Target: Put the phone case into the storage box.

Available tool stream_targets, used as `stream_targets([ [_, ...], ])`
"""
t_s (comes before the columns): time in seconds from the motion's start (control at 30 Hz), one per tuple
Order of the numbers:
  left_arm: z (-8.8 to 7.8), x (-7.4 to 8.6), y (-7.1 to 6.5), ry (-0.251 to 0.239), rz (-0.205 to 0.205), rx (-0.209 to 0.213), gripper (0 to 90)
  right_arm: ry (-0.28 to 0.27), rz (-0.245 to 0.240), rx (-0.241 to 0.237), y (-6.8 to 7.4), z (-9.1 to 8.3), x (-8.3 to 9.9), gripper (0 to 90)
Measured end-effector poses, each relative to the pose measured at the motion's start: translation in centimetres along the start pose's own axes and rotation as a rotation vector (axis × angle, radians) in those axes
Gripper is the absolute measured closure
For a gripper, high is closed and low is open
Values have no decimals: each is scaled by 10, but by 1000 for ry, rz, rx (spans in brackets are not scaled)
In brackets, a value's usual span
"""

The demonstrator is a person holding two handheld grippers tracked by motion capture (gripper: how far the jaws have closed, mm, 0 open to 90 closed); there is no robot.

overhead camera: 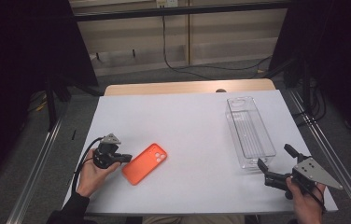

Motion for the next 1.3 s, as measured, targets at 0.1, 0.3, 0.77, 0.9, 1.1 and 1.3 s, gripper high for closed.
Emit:
stream_targets([
  [0.1,0,1,-1,-2,-2,2,900,0,0,0,0,0,0,0],
  [0.3,0,1,-3,-2,-5,11,900,-1,0,0,0,0,0,0],
  [0.77,-9,0,-1,-112,-15,-11,854,-1,-1,0,0,0,0,0],
  [0.9,-12,0,-3,-134,-1,-11,805,-1,-1,-3,0,0,0,0],
  [1.1,-16,1,-5,-163,8,-20,688,-2,-1,0,0,0,0,0],
  [1.3,-20,-1,-7,-199,5,-26,531,1,0,-4,0,0,0,0],
])
Point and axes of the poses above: each handheld gripper's, and its own axes: z roughly forward along the jaws, x roughly out of its underside, y roughly to its left, the point moved 3 cm from there along z, roughly forward along the jaws, and after that the axes turned 12 degrees about x, right-handed, at the moved point
